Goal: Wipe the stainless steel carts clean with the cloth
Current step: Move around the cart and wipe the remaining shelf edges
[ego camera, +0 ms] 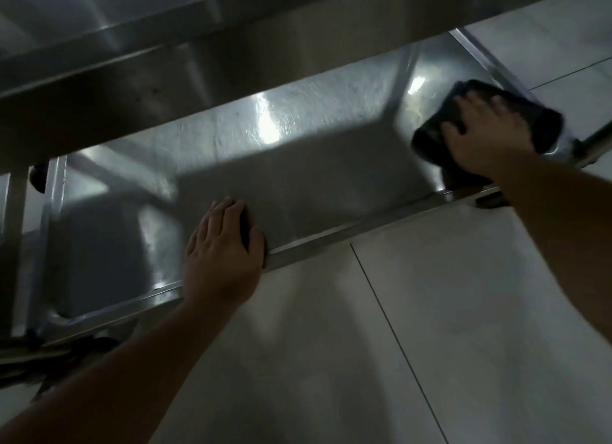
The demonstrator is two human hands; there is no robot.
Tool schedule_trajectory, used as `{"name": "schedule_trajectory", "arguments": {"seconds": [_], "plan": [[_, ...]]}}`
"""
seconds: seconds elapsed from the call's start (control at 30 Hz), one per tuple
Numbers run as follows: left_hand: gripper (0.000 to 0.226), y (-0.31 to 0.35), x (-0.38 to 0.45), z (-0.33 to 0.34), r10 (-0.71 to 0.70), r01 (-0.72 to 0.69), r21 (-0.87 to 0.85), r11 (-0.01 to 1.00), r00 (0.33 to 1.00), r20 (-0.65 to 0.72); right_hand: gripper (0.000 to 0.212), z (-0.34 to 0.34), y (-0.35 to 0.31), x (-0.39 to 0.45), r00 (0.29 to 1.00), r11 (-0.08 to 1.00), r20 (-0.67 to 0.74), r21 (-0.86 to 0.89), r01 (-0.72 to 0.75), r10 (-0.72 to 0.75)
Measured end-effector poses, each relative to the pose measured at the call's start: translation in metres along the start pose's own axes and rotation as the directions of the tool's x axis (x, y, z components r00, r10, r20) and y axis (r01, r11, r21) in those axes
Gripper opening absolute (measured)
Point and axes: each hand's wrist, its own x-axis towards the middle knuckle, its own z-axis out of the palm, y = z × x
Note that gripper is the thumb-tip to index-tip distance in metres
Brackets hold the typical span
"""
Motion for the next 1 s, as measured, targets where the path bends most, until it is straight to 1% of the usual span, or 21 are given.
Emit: {"name": "schedule_trajectory", "arguments": {"seconds": [0.03, 0.1, 0.23, 0.3, 0.37, 0.43, 0.47, 0.53, 0.6, 0.67, 0.73, 0.77, 0.8, 0.87, 0.9, 0.93, 0.97, 1.0], "plan": [[0.051, 0.000, 0.000, 0.000, -0.006, 0.006, -0.005, 1.000, 1.000, -0.002, 0.073, -0.006, 0.018, 0.007, 0.997, 0.997, 0.020, 0.001, -0.072, 0.072], [0.051, 0.000, 0.000, 0.001, -0.012, 0.012, -0.006, 1.000, 1.000, -0.009, 0.074, -0.010, 0.031, 0.009, 0.990, 0.991, 0.041, -0.005, -0.134, 0.134], [0.051, 0.001, 0.000, 0.002, 0.003, -0.003, 0.020, 1.000, 0.999, -0.032, 0.069, 0.000, 0.006, -0.022, 0.978, 0.977, 0.016, 0.020, -0.210, 0.210], [0.051, 0.002, 0.000, 0.004, 0.006, -0.004, 0.030, 1.000, 0.999, -0.044, 0.069, 0.005, -0.011, -0.047, 0.982, 0.982, 0.023, -0.007, -0.189, 0.189], [0.052, 0.001, 0.000, 0.005, 0.001, 0.001, 0.038, 0.999, 0.999, -0.040, 0.068, 0.010, -0.035, -0.075, 0.996, 0.995, 0.001, -0.046, -0.093, 0.093], [0.053, 0.001, 0.000, 0.005, 0.001, 0.000, 0.036, 0.999, 0.999, -0.037, 0.062, 0.020, -0.067, -0.106, 0.996, 0.999, -0.076, -0.023, 0.037, -0.039], [0.053, 0.000, 0.000, 0.005, 0.003, -0.002, 0.037, 0.999, 0.999, -0.040, 0.056, 0.028, -0.086, -0.124, 0.984, 0.992, -0.132, 0.012, 0.125, -0.122], [0.052, 0.000, 0.000, 0.006, 0.008, -0.006, 0.043, 0.999, 0.999, -0.045, 0.043, 0.045, -0.117, -0.153, 0.921, 0.944, -0.248, 0.060, 0.325, -0.301], [0.054, 0.000, 0.000, 0.005, 0.014, -0.012, 0.041, 0.999, 0.999, -0.048, 0.035, 0.057, -0.131, -0.166, 0.838, 0.872, -0.317, 0.063, 0.486, -0.444], [0.057, -0.001, 0.001, 0.006, 0.024, -0.022, 0.043, 0.999, 0.999, -0.048, 0.032, 0.059, -0.127, -0.163, 0.769, 0.811, -0.350, 0.044, 0.584, -0.535], [0.058, -0.004, 0.001, 0.006, 0.037, -0.034, 0.050, 0.998, 0.998, -0.047, 0.031, 0.055, -0.114, -0.155, 0.723, 0.776, -0.372, 0.013, 0.631, -0.582], [0.058, -0.006, 0.001, 0.006, 0.042, -0.039, 0.051, 0.998, 0.998, -0.045, 0.031, 0.053, -0.103, -0.151, 0.721, 0.781, -0.390, 0.007, 0.625, -0.573], [0.058, -0.007, 0.001, 0.006, 0.046, -0.044, 0.050, 0.998, 0.998, -0.044, 0.030, 0.050, -0.089, -0.146, 0.737, 0.805, -0.407, 0.006, 0.593, -0.540], [0.059, -0.008, 0.001, 0.006, 0.048, -0.046, 0.047, 0.998, 0.998, -0.042, 0.031, 0.038, -0.053, -0.130, 0.818, 0.888, -0.402, 0.022, 0.459, -0.413], [0.060, -0.008, 0.002, 0.005, 0.049, -0.047, 0.049, 0.998, 0.998, -0.039, 0.032, 0.029, -0.031, -0.118, 0.868, 0.936, -0.391, 0.046, 0.350, -0.306], [0.060, -0.008, 0.001, 0.005, 0.049, -0.048, 0.051, 0.998, 0.998, -0.034, 0.034, 0.020, -0.008, -0.106, 0.906, 0.973, -0.388, 0.083, 0.217, -0.169], [0.060, -0.007, 0.001, 0.005, 0.049, -0.047, 0.053, 0.997, 0.998, -0.030, 0.036, 0.009, 0.011, -0.095, 0.922, 0.988, -0.386, 0.131, 0.079, -0.022], [0.059, -0.007, 0.001, 0.005, 0.048, -0.047, 0.056, 0.997, 0.998, -0.029, 0.041, 0.000, 0.026, -0.085, 0.921, 0.984, -0.376, 0.176, -0.041, 0.106]]}}
